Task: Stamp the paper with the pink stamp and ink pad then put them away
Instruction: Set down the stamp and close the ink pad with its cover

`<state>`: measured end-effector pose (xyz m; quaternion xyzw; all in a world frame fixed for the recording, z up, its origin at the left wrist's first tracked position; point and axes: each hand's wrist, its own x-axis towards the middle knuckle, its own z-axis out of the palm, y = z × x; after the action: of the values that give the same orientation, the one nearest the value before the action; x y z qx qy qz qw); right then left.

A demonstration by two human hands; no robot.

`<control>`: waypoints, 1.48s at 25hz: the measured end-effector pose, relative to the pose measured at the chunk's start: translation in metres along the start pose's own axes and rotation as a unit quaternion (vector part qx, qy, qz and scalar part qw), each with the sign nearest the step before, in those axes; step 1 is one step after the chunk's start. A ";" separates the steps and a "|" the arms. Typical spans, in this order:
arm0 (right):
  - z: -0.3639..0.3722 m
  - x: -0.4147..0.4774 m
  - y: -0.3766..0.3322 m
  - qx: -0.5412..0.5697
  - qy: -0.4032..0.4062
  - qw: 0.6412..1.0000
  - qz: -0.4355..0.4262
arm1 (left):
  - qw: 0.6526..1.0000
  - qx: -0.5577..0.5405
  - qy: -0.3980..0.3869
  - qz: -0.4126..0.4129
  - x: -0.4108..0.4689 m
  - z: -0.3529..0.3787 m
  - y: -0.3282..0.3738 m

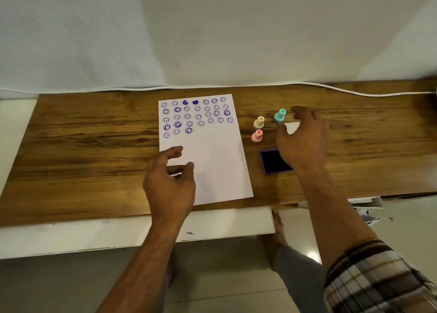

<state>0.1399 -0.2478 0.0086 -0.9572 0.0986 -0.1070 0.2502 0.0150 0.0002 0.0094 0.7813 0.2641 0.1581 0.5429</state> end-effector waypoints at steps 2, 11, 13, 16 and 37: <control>-0.001 0.004 0.012 -0.056 -0.046 0.995 0.063 | 1.000 -0.001 0.013 0.002 0.002 -0.001 -0.001; 0.008 0.008 0.023 -0.084 -0.065 0.986 0.127 | 0.994 -0.079 0.005 -0.079 0.009 0.003 -0.010; 0.001 0.009 0.023 -0.048 -0.047 0.987 0.146 | 0.993 -0.084 0.003 -0.083 0.010 0.001 -0.010; -0.026 0.006 0.020 0.161 -0.014 0.954 0.254 | 0.992 -0.089 0.007 -0.093 0.014 -0.001 -0.009; 0.012 -0.082 0.002 -0.068 -0.079 0.988 0.113 | 0.997 -0.042 -0.055 -0.037 -0.006 0.009 0.003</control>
<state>0.0642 -0.2245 -0.0150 -0.9602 0.1931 0.0046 0.2017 0.0161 -0.0108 0.0093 0.7548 0.2558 0.1053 0.5947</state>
